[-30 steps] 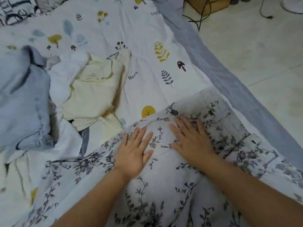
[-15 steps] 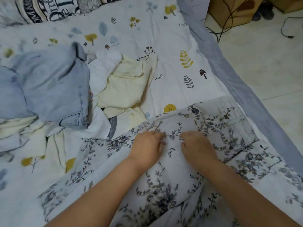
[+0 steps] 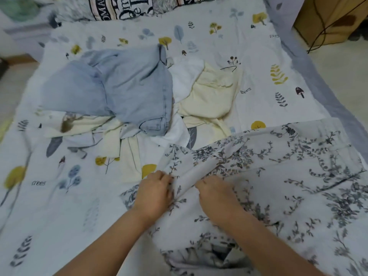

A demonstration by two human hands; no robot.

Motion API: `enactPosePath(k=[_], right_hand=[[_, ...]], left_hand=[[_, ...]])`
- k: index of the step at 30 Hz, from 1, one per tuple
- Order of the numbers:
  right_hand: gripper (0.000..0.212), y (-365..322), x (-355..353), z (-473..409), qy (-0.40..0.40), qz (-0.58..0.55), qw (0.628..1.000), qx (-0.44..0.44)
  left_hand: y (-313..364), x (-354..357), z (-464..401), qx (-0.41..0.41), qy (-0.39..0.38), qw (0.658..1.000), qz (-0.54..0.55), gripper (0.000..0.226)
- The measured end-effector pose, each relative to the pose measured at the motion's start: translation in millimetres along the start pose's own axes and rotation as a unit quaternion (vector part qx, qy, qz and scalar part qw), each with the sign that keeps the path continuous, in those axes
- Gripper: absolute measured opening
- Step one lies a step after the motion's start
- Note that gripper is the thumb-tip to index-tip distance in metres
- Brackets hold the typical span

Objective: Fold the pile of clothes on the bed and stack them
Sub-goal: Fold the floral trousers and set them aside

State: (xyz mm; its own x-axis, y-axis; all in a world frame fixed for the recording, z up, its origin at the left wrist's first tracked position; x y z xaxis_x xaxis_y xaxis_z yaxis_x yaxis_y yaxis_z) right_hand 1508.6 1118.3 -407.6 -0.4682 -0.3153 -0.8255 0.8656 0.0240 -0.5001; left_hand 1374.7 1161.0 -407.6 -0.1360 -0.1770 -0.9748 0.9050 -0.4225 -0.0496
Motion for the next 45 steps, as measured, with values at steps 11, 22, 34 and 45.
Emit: enactPosePath(k=[11, 22, 34, 45], right_hand=[[0.086, -82.0, 73.5, -24.1, -0.045, 0.075, 0.996, 0.010], [0.016, -115.6, -42.5, 5.3, 0.139, -0.178, 0.974, 0.022], [0.026, -104.1, -120.2, 40.2, 0.205, -0.382, 0.901, -0.029], [0.022, -89.7, -128.0, 48.9, 0.246, -0.397, 0.884, 0.010]], left_hand=[[-65.2, 25.1, 42.9, 0.051, 0.036, 0.991, 0.121, 0.019], [-86.8, 1.9, 57.6, 0.084, 0.065, 0.910, 0.401, 0.102], [-57.9, -19.3, 19.2, 0.036, 0.035, 0.909, 0.414, 0.008], [-72.5, -66.4, 37.9, 0.017, 0.049, 0.901, 0.430, 0.025]])
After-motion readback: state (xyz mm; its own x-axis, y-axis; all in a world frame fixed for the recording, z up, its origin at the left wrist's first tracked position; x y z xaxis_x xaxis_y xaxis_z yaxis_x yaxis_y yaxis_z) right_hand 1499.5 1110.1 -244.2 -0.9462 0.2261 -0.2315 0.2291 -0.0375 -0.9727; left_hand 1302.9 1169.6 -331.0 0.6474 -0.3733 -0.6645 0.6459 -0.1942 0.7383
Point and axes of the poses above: each hand's wrist, its own z-axis away from the middle knuckle, its own x-axis out of the palm, y = z × x, the point moved 7 cm from there along -z, towards the middle knuckle, and after that the axes turned 12 degrees about -z, right-handed, at the moved point
